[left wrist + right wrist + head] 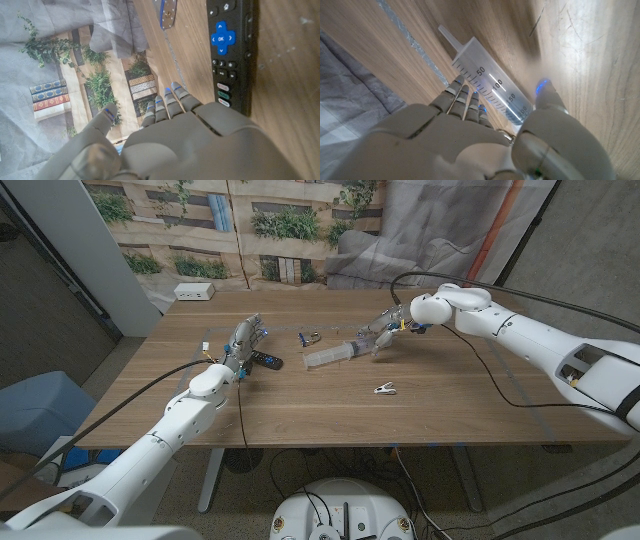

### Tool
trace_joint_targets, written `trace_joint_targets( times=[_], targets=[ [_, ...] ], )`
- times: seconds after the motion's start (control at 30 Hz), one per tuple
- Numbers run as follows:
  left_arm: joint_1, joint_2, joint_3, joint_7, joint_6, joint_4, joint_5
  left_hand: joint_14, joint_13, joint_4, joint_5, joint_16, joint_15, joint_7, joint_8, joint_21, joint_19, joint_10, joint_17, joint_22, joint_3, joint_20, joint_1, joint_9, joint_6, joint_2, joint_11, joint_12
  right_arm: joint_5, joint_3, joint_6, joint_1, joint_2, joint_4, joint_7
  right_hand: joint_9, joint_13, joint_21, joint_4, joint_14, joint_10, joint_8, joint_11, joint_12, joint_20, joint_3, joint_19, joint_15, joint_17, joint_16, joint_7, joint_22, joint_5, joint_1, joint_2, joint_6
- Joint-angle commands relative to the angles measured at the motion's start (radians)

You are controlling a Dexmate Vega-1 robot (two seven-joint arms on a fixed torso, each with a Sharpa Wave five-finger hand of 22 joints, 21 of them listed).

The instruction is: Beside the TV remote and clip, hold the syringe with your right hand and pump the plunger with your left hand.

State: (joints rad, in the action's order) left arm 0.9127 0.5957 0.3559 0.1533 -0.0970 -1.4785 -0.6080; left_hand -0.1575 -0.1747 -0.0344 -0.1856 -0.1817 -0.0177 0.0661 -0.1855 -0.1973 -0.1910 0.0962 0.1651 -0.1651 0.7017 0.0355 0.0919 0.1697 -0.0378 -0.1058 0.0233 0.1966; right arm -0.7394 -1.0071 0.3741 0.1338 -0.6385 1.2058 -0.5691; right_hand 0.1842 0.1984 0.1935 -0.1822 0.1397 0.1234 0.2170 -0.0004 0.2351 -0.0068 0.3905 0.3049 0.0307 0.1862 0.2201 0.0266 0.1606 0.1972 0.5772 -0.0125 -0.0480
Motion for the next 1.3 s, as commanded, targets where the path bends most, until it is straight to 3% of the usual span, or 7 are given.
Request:
trace_joint_targets(
  times=[0.03,0.27,0.33,0.7,0.9,1.1,1.3],
  targets=[
    [-0.005,-0.004,0.006,-0.008,0.005,0.006,-0.004,-0.014,-0.003,-0.001,-0.001,-0.002,-0.002,0.002,0.000,0.001,-0.006,0.010,0.004,-0.004,0.005,0.012,-0.013,0.005,-0.005,-0.059,0.004,0.002,-0.025,-0.030,-0.033,-0.025,0.017,-0.001,-0.043,0.004,0.005,0.008,-0.001,0.025,0.024,0.012,0.001,0.005,0.001,0.015,0.028,-0.005,0.003,0.009,-0.011,0.003,0.006,0.030,-0.005,0.031],
    [-0.005,-0.004,0.008,-0.012,0.010,0.008,-0.008,-0.014,-0.003,-0.002,-0.001,-0.001,-0.002,0.002,0.000,0.002,-0.007,0.010,0.005,-0.004,0.006,0.013,-0.016,0.005,-0.007,-0.058,0.005,0.002,-0.045,-0.029,-0.051,-0.011,0.012,0.013,0.005,0.005,0.006,0.014,0.001,0.085,0.095,0.025,-0.038,0.013,-0.018,0.031,0.100,-0.032,0.004,0.020,-0.054,0.004,0.003,0.094,-0.015,0.096],
    [-0.005,-0.003,0.010,-0.013,0.012,0.008,-0.008,-0.014,-0.004,-0.003,-0.001,-0.001,-0.002,0.001,0.000,0.002,-0.007,0.010,0.005,-0.004,0.007,0.012,-0.017,0.005,-0.008,-0.058,0.004,0.002,-0.049,-0.030,-0.056,-0.008,0.012,0.015,0.014,0.005,0.005,0.017,0.002,0.113,0.110,0.031,-0.038,0.010,-0.024,0.034,0.130,-0.048,0.005,0.025,-0.063,0.004,0.001,0.117,-0.020,0.123],
    [-0.010,-0.003,0.016,-0.022,0.021,0.013,-0.009,-0.013,-0.004,-0.005,-0.001,0.001,-0.007,0.000,0.001,0.004,-0.004,0.011,0.005,-0.004,0.009,0.010,-0.021,0.005,-0.010,-0.058,0.008,0.000,-0.068,-0.024,-0.084,0.012,0.010,0.030,0.080,0.003,0.004,0.032,0.009,0.245,0.234,0.052,-0.091,0.014,-0.061,0.027,0.281,-0.123,0.008,0.056,-0.124,0.006,-0.012,0.192,-0.038,0.247],
    [-0.012,-0.003,0.018,-0.027,0.024,0.016,-0.012,-0.014,-0.004,-0.007,-0.001,0.001,-0.022,0.000,0.001,0.006,0.000,0.010,0.005,-0.004,0.010,0.005,-0.024,0.005,-0.011,-0.057,0.013,0.000,-0.076,-0.017,-0.109,0.033,0.000,0.056,0.103,0.002,0.002,0.034,0.012,0.307,0.290,0.065,-0.110,0.015,-0.070,0.013,0.340,-0.142,0.010,0.073,-0.140,0.006,-0.018,0.210,-0.048,0.314],
    [-0.012,-0.002,0.020,-0.032,0.028,0.015,-0.015,-0.018,-0.004,-0.009,-0.001,0.000,-0.017,-0.001,0.001,0.006,0.000,0.011,0.005,-0.004,0.011,0.002,-0.026,0.005,-0.011,-0.057,0.015,-0.001,-0.091,-0.010,-0.122,0.055,-0.013,0.074,0.147,0.001,-0.001,0.036,0.008,0.361,0.340,0.067,-0.114,0.015,-0.045,0.011,0.391,-0.142,0.008,0.087,-0.138,0.004,-0.018,0.249,-0.049,0.353],
    [-0.012,0.000,0.021,-0.036,0.031,0.015,-0.017,-0.021,-0.005,-0.011,-0.001,0.000,-0.013,-0.002,0.001,0.006,-0.002,0.014,0.006,-0.004,0.012,0.002,-0.029,0.005,-0.012,-0.056,0.014,0.000,-0.106,0.000,-0.149,0.084,-0.024,0.095,0.192,0.000,-0.004,0.043,0.012,0.448,0.433,0.073,-0.130,0.018,-0.075,-0.007,0.488,-0.174,0.014,0.116,-0.151,0.005,-0.022,0.286,-0.053,0.423]
  ],
)
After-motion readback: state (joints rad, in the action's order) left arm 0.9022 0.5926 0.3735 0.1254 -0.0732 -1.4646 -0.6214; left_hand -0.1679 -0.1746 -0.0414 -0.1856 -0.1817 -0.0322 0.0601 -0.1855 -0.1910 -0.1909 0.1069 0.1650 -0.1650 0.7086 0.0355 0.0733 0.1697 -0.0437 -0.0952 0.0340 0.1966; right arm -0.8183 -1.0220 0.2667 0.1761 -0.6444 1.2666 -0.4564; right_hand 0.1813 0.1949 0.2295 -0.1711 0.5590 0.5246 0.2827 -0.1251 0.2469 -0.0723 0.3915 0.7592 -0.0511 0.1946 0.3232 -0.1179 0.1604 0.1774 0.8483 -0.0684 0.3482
